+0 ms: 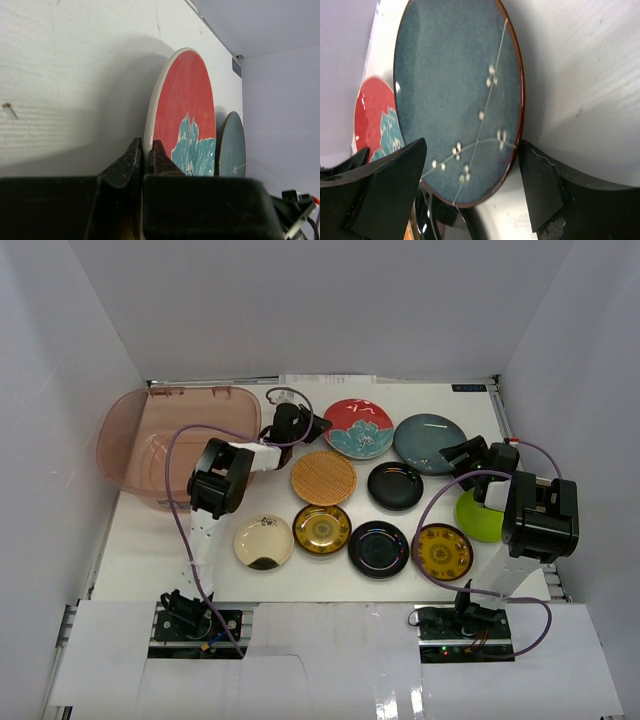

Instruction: Place the plates into the plastic bin on the countertop

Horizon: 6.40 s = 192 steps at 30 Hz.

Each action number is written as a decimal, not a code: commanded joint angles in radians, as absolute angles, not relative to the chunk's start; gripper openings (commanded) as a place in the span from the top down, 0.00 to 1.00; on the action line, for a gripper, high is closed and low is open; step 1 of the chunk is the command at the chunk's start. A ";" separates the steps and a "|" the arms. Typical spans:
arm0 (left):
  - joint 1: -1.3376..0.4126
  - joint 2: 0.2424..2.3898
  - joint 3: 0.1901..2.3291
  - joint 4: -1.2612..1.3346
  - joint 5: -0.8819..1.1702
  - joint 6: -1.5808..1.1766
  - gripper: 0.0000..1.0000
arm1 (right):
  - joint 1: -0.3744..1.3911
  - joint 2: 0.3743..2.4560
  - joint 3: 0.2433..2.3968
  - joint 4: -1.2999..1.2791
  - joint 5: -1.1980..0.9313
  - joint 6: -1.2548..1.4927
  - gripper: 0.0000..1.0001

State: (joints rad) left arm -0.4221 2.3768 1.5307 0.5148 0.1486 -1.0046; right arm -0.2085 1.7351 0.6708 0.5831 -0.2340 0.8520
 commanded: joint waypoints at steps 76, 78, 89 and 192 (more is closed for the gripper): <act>0.316 1.206 0.867 -0.115 0.041 -0.738 0.22 | 0.555 1.135 0.935 0.334 -0.204 0.752 0.92; 0.316 1.184 0.876 -0.110 0.096 -0.742 0.12 | 0.607 1.209 1.012 0.344 -0.178 0.755 0.92; 0.313 0.896 1.021 -0.100 0.432 -0.770 0.02 | 0.765 1.627 1.399 0.353 -0.051 0.778 0.92; -0.750 1.216 0.623 0.152 -0.382 -0.882 0.24 | 0.331 0.910 0.450 0.210 -0.305 0.463 0.78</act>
